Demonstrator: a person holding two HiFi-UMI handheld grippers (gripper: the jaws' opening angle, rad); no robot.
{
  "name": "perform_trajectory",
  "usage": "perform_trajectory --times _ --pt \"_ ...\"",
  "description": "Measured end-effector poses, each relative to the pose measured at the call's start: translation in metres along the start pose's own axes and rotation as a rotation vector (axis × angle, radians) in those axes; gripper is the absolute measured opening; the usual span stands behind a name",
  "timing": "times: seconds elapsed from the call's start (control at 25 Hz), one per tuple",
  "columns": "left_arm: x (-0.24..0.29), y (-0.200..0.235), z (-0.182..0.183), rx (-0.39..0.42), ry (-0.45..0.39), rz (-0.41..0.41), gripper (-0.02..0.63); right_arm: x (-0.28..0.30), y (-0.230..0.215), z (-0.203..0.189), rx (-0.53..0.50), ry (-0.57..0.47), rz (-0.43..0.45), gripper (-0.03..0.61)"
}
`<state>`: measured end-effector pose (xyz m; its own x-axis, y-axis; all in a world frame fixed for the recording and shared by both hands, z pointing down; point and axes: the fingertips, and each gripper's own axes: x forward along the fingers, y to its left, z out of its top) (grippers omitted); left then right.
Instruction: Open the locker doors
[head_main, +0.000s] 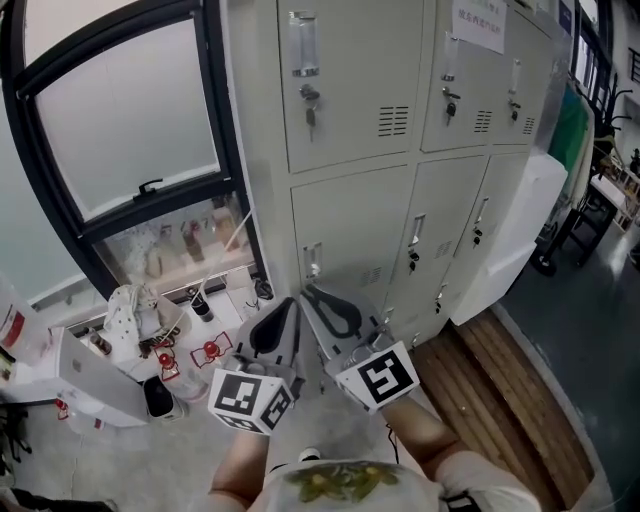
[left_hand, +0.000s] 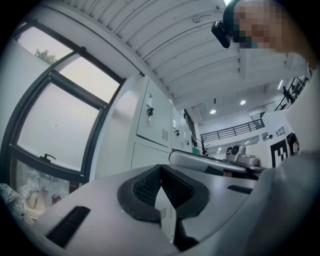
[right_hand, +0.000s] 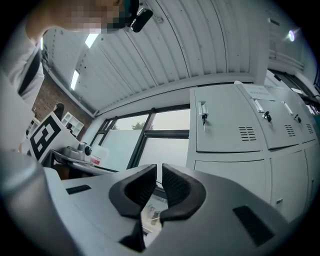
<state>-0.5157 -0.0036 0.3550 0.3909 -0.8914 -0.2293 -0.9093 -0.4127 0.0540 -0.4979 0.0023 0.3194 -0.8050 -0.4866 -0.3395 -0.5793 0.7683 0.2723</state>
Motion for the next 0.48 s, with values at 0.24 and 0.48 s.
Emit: perform_trajectory --times 0.24,0.48 --pt "0.02 0.028 0.001 -0.006 -0.004 -0.012 0.028 0.032 -0.026 -0.008 -0.018 -0.006 -0.057 0.038" --pt "0.038 0.047 0.006 -0.002 -0.018 -0.031 0.028 0.06 -0.047 -0.009 -0.052 -0.017 -0.101 0.114"
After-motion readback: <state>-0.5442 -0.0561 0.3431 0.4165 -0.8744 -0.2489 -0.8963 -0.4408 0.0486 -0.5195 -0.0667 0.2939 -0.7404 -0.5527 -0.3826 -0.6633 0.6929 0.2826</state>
